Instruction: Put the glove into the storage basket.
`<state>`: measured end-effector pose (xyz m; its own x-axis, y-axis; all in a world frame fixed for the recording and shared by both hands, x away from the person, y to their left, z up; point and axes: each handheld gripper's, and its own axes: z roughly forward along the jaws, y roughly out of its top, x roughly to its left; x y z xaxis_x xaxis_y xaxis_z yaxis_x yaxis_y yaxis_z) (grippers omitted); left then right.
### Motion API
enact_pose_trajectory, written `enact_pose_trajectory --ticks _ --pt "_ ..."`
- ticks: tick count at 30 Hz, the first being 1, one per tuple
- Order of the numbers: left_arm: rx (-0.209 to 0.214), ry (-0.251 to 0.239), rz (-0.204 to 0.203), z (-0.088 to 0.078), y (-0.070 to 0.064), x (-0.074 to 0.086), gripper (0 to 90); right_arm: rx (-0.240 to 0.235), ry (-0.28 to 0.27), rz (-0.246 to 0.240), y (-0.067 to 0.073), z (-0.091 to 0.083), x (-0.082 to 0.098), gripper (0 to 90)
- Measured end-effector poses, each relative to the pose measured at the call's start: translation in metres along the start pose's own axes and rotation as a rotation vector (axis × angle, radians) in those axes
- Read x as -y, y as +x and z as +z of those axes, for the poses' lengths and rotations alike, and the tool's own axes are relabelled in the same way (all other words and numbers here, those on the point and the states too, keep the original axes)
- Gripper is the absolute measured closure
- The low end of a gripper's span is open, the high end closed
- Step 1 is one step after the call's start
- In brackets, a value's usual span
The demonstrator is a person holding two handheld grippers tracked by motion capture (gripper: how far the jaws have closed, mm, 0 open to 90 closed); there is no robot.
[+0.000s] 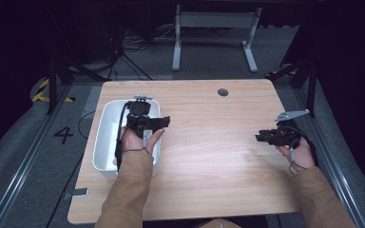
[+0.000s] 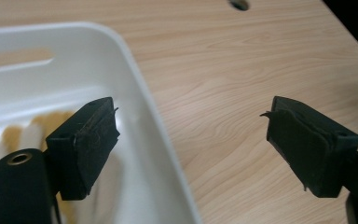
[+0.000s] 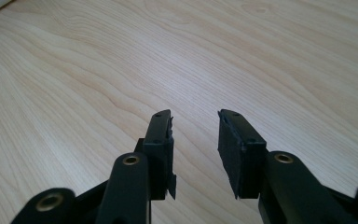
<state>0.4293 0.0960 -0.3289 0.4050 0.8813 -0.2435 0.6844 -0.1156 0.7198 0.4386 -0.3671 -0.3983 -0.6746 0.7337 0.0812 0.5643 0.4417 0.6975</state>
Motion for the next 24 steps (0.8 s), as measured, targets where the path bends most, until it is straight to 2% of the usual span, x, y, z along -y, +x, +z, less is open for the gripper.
enact_pose_trajectory --ticks 2,5,10,12,13,14,15,17,18,24 --pt "0.052 -0.02 0.038 0.003 -0.011 -0.002 16.2 0.012 -0.016 -0.002 0.002 -0.01 0.004 65.3" --pt "0.109 -0.033 0.092 0.007 -0.028 -0.003 15.9 0.026 -0.038 0.007 0.002 -0.022 0.011 65.4" --pt "0.189 -0.037 0.175 0.013 -0.053 0.001 16.0 0.034 -0.042 0.018 0.003 -0.028 0.022 65.2" --pt "0.185 -0.038 0.207 0.017 -0.062 0.004 16.0 0.034 -0.043 0.014 0.004 -0.03 0.027 65.1" --pt "0.165 -0.034 0.274 0.019 -0.07 0.007 16.4 0.035 -0.049 0.006 0.004 -0.03 0.028 65.1" --pt "0.15 -0.032 0.316 0.021 -0.074 0.009 16.7 0.032 -0.056 0.006 0.005 -0.032 0.03 64.7" --pt "0.124 -0.032 0.375 0.023 -0.081 0.013 16.8 0.032 -0.058 0.002 0.005 -0.032 0.031 64.6" --pt "0.113 -0.02 0.429 0.027 -0.089 0.018 16.7 0.033 -0.061 0.004 0.006 -0.033 0.033 64.7" --pt "0.123 -0.017 0.448 0.03 -0.094 0.022 16.7 0.033 -0.062 0.004 0.006 -0.034 0.033 64.6" --pt "0.216 -0.021 0.448 0.043 -0.1 0.042 16.9 0.025 -0.059 -0.018 0.008 -0.028 0.032 64.6"
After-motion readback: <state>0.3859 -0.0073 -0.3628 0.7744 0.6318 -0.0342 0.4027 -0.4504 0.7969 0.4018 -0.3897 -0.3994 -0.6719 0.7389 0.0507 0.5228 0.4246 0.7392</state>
